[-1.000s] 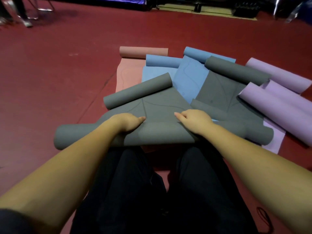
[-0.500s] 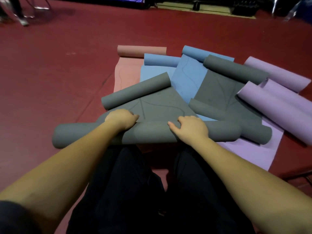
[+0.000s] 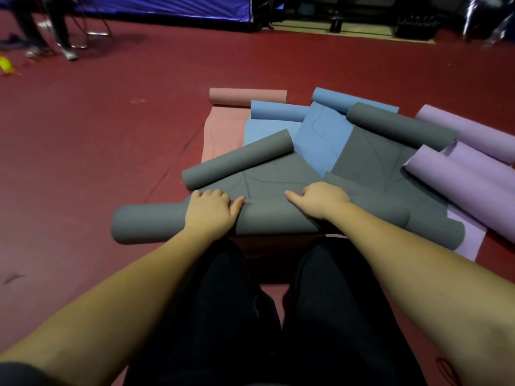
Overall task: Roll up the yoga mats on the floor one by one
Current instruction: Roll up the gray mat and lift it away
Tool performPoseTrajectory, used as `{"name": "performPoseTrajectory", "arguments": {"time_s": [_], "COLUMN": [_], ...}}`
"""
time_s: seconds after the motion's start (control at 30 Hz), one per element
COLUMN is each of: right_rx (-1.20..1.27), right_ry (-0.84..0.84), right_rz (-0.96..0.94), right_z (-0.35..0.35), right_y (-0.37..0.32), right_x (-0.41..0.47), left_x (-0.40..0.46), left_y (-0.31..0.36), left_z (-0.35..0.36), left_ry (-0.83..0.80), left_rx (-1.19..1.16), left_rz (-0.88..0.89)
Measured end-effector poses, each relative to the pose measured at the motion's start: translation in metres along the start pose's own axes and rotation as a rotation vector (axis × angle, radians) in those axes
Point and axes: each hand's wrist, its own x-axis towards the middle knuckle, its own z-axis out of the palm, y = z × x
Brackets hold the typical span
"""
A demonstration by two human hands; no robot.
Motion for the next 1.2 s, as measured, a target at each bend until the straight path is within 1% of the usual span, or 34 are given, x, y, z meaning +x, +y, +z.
{"name": "performPoseTrajectory", "arguments": {"time_s": [0.1, 0.17, 0.27, 0.37, 0.4, 0.43, 0.53, 0.6, 0.67, 0.77, 0.87, 0.93, 1.0, 1.07, 1.13, 1.2], "right_rx": [0.034, 0.084, 0.138, 0.145, 0.149, 0.144, 0.149, 0.139, 0.083, 0.065, 0.008, -0.031, -0.025, -0.011, -0.011, -0.026], "right_ry": [-0.088, -0.194, -0.338, -0.391, -0.375, -0.320, -0.014, 0.132, 0.185, 0.234, 0.261, 0.276, 0.299, 0.325, 0.334, 0.322], "right_rz": [0.011, 0.003, -0.024, -0.011, -0.004, -0.013, -0.101, -0.147, -0.156, -0.134, -0.103, -0.081, -0.058, -0.034, -0.030, -0.035], "right_z": [-0.014, -0.018, -0.016, -0.005, -0.002, 0.001, 0.006, 0.010, 0.018, 0.029, 0.039, 0.044, 0.047, 0.047, 0.047, 0.046], "right_y": [0.007, 0.013, 0.017, 0.018, 0.018, 0.019, 0.018, 0.014, 0.012, 0.012, 0.009, 0.006, 0.003, 0.000, -0.001, -0.002], "right_x": [0.000, -0.004, -0.010, -0.006, -0.004, -0.002, -0.002, -0.009, -0.018, -0.031, -0.040, -0.042, -0.041, -0.039, -0.036, -0.034], "left_x": [0.004, 0.007, 0.005, 0.002, 0.003, 0.006, 0.017, 0.026, 0.034, 0.047, 0.057, 0.061, 0.065, 0.063, 0.055, 0.045], "left_y": [0.004, 0.008, 0.013, 0.014, 0.012, 0.010, 0.006, 0.006, 0.009, 0.013, 0.009, 0.007, 0.009, 0.011, 0.008, 0.003], "left_z": [-0.018, -0.025, -0.025, -0.019, -0.018, -0.018, -0.023, -0.025, -0.025, -0.025, -0.019, -0.013, -0.009, -0.008, -0.008, -0.006], "left_ry": [0.040, 0.010, -0.152, -0.254, -0.285, -0.313, -0.431, -0.520, -0.590, -0.679, -0.772, -0.797, -0.772, -0.669, -0.476, -0.188], "left_rx": [0.060, 0.064, 0.018, -0.039, -0.060, -0.084, -0.149, -0.180, -0.229, -0.347, -0.526, -0.544, -0.472, -0.345, -0.223, -0.155], "left_rz": [0.045, 0.086, 0.053, -0.015, -0.035, -0.050, -0.083, -0.102, -0.118, -0.139, -0.198, -0.185, -0.148, -0.123, -0.095, -0.048]}}
